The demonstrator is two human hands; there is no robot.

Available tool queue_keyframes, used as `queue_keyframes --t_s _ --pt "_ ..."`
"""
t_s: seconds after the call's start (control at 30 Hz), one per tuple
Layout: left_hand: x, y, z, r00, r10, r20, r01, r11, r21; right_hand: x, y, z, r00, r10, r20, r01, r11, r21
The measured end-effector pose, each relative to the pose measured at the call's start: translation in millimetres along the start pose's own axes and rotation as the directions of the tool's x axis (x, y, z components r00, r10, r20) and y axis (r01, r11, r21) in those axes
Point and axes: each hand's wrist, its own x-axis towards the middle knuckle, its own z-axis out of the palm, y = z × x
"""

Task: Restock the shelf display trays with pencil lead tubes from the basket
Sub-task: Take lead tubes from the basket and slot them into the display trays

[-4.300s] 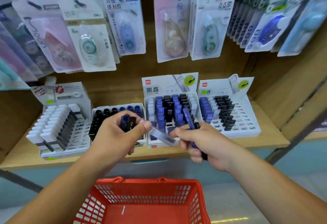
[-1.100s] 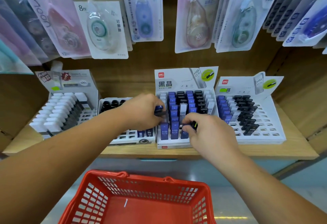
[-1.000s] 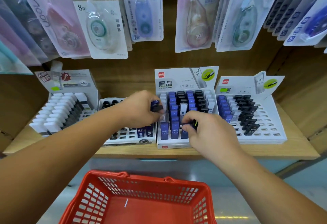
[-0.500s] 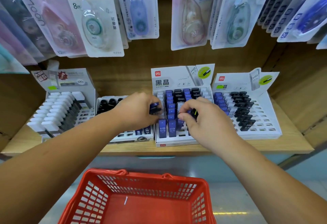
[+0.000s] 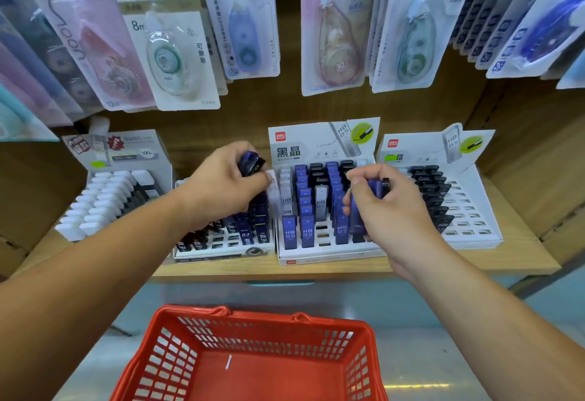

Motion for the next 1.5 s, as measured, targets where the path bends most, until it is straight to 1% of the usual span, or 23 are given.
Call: queue_keyframes --t_s 0.07,0.1,0.2,0.27,0.33,0.4,0.5,0.57,0.7,0.73,0.77,0.8,0.9,1.0,1.07,1.1,1.2,1.3,1.37,1.43,1.5 --pt "1 1 4 1.0 0.0 -0.018 -0.001 0.999 -0.054 -3 -2 4 0.997 0.064 0.032 -0.067 0.995 0.078" --pt "2 2 7 1.0 -0.001 -0.004 0.001 0.999 -0.043 -4 -2 6 0.994 0.093 0.064 -0.099 0.989 0.114" --pt "5 1 15 0.996 -0.011 0.083 0.001 0.993 0.116 -7 -1 11 0.979 0.155 0.132 -0.175 0.972 0.159" --pt "10 -1 16 0.989 0.006 0.147 -0.045 0.964 0.263 -7 -1 11 0.972 0.184 0.149 -0.21 0.96 0.183" --pt "16 -1 16 0.982 0.052 0.179 -0.123 0.903 0.411 -5 -1 8 0.967 0.193 0.166 -0.224 0.955 0.197" --pt "22 3 18 0.972 0.075 0.221 -0.182 0.838 0.515 -4 1 6 0.964 0.188 0.19 -0.226 0.953 0.203" --pt "28 11 23 0.948 0.066 0.312 -0.25 0.76 0.6 -2 8 4 0.964 0.154 0.219 -0.18 0.978 0.108" --pt "31 12 26 0.941 0.069 0.331 -0.285 0.69 0.666 -1 12 3 0.964 0.131 0.233 -0.15 0.986 0.069" --pt "29 12 31 0.934 0.116 0.337 -0.34 0.576 0.744 -3 13 2 0.966 0.134 0.223 -0.158 0.983 0.092" --pt "29 11 32 0.932 0.121 0.341 -0.349 0.554 0.756 -4 12 2 0.965 0.14 0.223 -0.167 0.98 0.11" --pt "29 9 31 0.932 0.122 0.34 -0.348 0.553 0.757 -4 11 1 0.964 0.141 0.225 -0.174 0.976 0.132" --pt "29 7 30 0.936 0.114 0.332 -0.334 0.575 0.747 -4 10 1 0.963 0.139 0.229 -0.177 0.973 0.151" --pt "29 7 19 0.955 0.092 0.282 -0.266 0.685 0.678 -4 9 0 0.961 0.132 0.245 -0.175 0.971 0.161" --pt "20 26 -1 0.977 0.079 0.199 -0.184 0.786 0.591 -6 8 0 0.961 0.131 0.243 -0.177 0.968 0.177" --pt "7 40 -16 0.984 0.076 0.164 -0.148 0.859 0.491 -8 5 0 0.967 0.103 0.232 -0.144 0.975 0.168" --pt "-1 45 -21 0.984 0.068 0.164 -0.133 0.896 0.424 -10 2 0 0.97 0.074 0.23 -0.107 0.985 0.136" --pt "-29 46 -25 0.974 0.019 0.226 -0.064 0.979 0.194 -18 -7 4 0.955 -0.017 0.295 0.02 1.0 -0.009" --pt "-47 36 -17 0.976 0.012 0.215 -0.009 1.0 -0.013 -23 -7 12 0.929 -0.061 0.365 0.125 0.98 -0.155" --pt "-52 29 -9 0.983 0.013 0.183 0.011 0.992 -0.129 -24 -5 16 0.912 -0.061 0.405 0.154 0.968 -0.199" --pt "-58 21 -1 0.991 -0.014 0.132 0.048 0.966 -0.254 -25 -4 18 0.897 -0.025 0.442 0.112 0.979 -0.173" --pt "-63 13 5 0.99 -0.078 0.121 0.124 0.89 -0.438 -25 -3 20 0.891 0.036 0.452 0.007 0.996 -0.092"
